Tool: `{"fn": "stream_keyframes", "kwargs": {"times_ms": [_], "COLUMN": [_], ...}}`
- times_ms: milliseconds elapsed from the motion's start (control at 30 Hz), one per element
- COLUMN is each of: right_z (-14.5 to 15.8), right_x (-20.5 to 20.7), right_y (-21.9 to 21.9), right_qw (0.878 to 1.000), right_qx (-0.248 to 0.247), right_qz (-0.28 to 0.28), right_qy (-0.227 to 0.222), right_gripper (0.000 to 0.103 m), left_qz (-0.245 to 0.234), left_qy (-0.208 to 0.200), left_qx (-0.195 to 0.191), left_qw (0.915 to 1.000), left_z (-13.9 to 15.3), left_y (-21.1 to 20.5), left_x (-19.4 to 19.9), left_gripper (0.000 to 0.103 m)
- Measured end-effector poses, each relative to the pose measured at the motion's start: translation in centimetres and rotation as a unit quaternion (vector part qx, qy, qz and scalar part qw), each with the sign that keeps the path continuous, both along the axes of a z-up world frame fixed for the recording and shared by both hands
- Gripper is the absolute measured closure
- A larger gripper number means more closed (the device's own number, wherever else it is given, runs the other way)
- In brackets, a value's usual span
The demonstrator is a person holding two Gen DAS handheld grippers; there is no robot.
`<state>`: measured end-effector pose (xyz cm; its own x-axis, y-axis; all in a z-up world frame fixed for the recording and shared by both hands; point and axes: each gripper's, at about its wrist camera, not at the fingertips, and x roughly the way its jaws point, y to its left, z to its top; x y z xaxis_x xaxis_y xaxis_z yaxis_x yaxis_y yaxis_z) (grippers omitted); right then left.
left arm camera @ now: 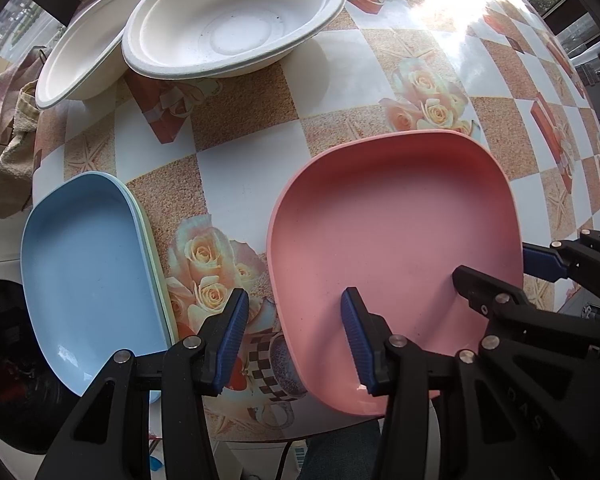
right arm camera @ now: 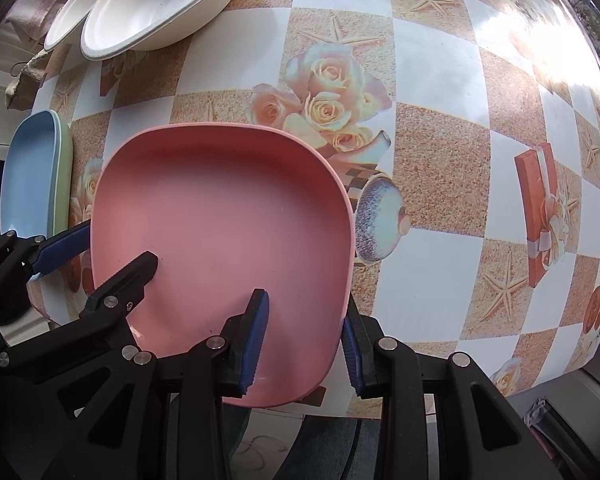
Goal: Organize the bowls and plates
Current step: 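Carry the pink plate with both grippers and lower it onto the blue plate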
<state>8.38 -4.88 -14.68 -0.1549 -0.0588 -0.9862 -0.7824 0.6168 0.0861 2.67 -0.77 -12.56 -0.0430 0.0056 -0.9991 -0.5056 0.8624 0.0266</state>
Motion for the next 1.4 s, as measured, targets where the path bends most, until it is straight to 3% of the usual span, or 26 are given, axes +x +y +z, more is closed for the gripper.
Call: {"fn": "stream_keyframes", "kwargs": {"times_ms": [167,267,533,1000,1400], "right_z": [-0.1,-0.3,0.5,4.8,4.8], "right_x": [0.0,0.2,-0.7,-3.9,-7.6], "right_y": [0.5,0.7,0.4,7.2,12.7], "right_qw": [1.000,1.000,0.998,0.996,0.993], "right_qx": [-0.003,-0.010,-0.008,0.032,0.037], "right_qz": [0.004,-0.003,-0.027,0.019,0.043], "right_qy": [0.001,0.011,0.059,0.085,0.105], "right_gripper": [0.066,0.066,0.066,0.066,0.066], "left_qz": [0.003,-0.007,-0.032,0.029,0.088], "left_qy": [-0.004,-0.015,-0.007,-0.007,-0.003], "left_qx": [-0.004,-0.035,0.000,0.056,0.063], "left_qw": [1.0000,0.9993,0.9995,0.9980,0.9942], "left_z": [0.0,-0.1,1.9,7.0,7.2], "left_y": [0.1,-0.3,-0.9,4.0,8.7], "left_x": [-0.1,0.1,-0.4,-4.2,-8.4], "left_gripper": [0.052,0.068,0.068,0.068,0.069]}}
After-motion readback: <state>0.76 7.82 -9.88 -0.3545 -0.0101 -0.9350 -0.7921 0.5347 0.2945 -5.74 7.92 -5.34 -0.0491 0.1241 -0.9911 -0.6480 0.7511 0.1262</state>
